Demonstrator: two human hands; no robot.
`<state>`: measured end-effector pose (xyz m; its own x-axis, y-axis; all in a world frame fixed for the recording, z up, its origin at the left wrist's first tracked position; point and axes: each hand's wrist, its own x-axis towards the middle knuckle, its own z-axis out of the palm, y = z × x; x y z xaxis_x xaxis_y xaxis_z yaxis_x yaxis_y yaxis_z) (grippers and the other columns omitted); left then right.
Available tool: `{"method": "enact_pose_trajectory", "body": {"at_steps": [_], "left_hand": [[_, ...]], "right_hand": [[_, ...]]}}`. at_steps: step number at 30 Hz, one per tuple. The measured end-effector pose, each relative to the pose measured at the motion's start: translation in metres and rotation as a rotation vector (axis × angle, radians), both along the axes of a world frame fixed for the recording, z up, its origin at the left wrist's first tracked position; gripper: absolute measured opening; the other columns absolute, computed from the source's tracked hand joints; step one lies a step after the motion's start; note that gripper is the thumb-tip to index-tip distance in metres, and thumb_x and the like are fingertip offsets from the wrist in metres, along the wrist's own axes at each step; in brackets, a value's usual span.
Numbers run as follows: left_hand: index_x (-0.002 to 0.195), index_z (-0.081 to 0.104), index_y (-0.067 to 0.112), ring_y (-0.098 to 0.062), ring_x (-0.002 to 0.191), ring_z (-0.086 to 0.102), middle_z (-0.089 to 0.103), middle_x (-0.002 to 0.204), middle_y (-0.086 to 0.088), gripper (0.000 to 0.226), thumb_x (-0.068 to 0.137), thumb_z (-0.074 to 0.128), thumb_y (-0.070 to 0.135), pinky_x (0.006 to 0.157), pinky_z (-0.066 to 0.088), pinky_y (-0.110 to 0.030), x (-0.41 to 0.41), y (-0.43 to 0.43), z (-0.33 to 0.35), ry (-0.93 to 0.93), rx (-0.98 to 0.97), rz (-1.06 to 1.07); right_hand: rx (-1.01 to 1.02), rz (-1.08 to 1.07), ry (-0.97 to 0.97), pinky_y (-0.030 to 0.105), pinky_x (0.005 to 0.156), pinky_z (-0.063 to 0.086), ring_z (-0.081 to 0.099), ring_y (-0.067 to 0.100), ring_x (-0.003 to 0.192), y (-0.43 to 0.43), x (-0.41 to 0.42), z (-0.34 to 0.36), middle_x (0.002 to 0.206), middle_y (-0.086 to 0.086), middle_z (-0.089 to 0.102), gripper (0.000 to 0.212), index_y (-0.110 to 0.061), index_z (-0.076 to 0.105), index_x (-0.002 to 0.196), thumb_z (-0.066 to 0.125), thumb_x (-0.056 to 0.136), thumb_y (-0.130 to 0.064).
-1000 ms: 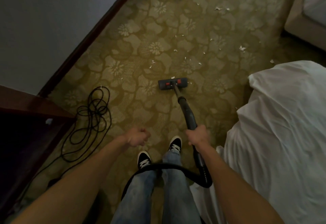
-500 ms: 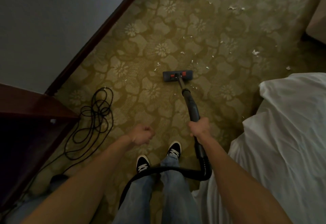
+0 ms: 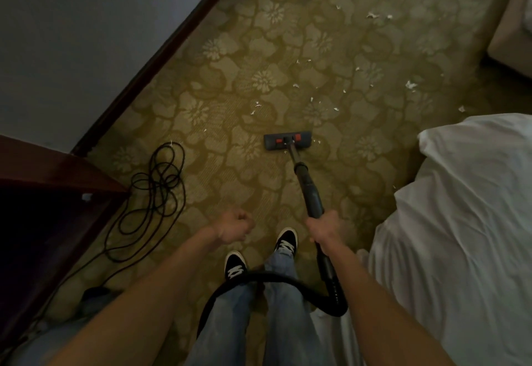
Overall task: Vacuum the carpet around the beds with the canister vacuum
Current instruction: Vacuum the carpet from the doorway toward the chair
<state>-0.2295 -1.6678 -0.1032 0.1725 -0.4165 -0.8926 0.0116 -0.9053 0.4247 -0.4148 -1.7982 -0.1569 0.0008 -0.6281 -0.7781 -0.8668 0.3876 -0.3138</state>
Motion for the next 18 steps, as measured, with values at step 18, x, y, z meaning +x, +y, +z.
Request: {"method": "enact_pose_trajectory", "body": {"at_steps": [18], "left_hand": [[0.114, 0.056, 0.011, -0.011, 0.079, 0.058, 0.061, 0.104, -0.005, 0.015, 0.105, 0.049, 0.021, 0.058, 0.047, -0.017, -0.012, 0.046, 0.004, 0.035, 0.033, -0.108]], "right_hand": [[-0.002, 0.0, 0.088, 0.03, 0.066, 0.053, 0.07, 0.026, 0.085, 0.092, -0.049, 0.023, 0.098, 0.008, 0.069, 0.044, -0.009, 0.065, 0.126, 0.073, 0.086, -0.026]]}}
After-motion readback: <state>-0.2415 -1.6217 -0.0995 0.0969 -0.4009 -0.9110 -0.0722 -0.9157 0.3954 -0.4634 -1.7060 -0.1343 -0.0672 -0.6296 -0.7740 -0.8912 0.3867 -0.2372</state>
